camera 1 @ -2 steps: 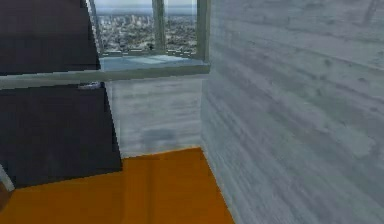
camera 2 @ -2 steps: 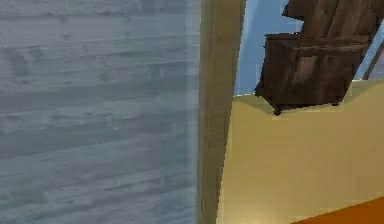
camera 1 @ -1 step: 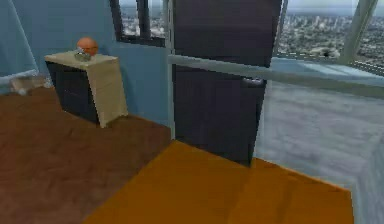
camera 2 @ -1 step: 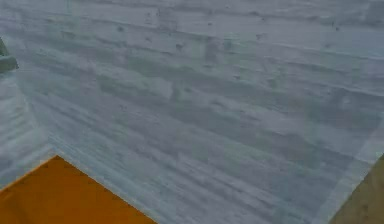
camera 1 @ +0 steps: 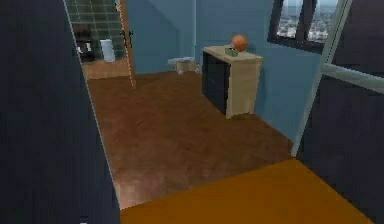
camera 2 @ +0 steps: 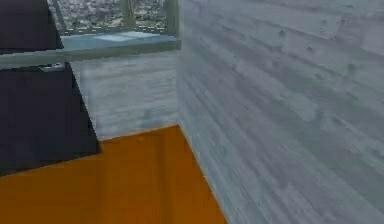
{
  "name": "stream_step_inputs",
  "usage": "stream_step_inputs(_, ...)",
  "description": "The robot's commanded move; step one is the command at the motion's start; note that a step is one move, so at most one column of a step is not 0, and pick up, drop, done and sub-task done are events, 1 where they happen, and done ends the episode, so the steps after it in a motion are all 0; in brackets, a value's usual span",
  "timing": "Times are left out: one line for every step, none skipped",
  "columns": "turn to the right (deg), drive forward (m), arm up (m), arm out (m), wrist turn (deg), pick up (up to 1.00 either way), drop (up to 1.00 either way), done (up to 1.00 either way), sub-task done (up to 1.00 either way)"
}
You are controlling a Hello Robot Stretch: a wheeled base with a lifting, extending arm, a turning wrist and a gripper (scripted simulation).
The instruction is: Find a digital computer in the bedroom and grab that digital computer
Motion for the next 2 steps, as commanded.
stream_step_inputs(0.0,1.0,0.0,0.0,0.0,0.0,0.0,0.0,0.0)
stream_step_inputs(-6.0,0.0,0.0,0.0,0.0,0.0,0.0,0.0,0.0)
